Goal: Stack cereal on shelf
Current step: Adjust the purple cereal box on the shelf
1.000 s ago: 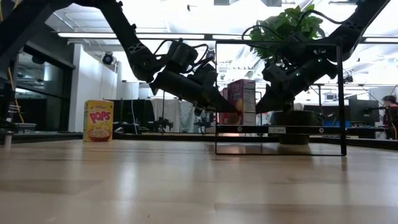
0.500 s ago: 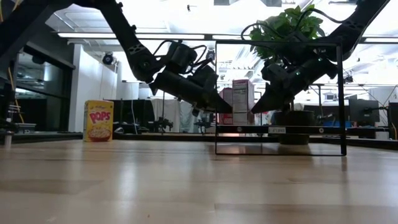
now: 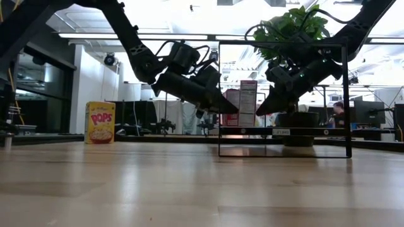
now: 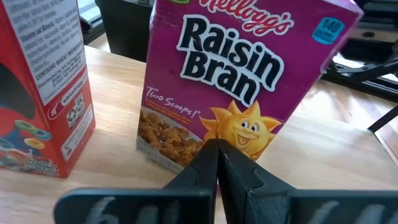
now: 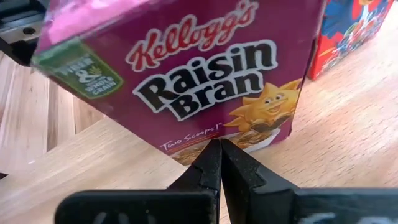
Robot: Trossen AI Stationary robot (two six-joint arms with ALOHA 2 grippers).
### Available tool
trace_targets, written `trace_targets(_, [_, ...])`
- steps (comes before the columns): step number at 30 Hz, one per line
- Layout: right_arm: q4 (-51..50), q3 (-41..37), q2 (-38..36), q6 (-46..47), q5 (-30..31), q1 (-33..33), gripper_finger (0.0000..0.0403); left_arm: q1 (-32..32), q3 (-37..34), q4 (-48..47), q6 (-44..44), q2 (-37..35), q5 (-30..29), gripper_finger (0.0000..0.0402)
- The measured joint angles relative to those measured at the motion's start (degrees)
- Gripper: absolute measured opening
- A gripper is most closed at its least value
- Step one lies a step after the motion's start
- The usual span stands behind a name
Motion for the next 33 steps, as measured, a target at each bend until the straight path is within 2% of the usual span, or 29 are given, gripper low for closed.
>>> trace_targets(19, [1.02,0.0,0.0,-0.44,0.37,-0.02,0.0,-2.02,0.0,0.4,0.52,-0.03,0.95,0.0])
trace_targets(33, [0.23,0.0,0.0,0.57,0.45,1.39,0.0,-0.71,0.0,0.34,-0.58,-0.03,-0.1,0.0])
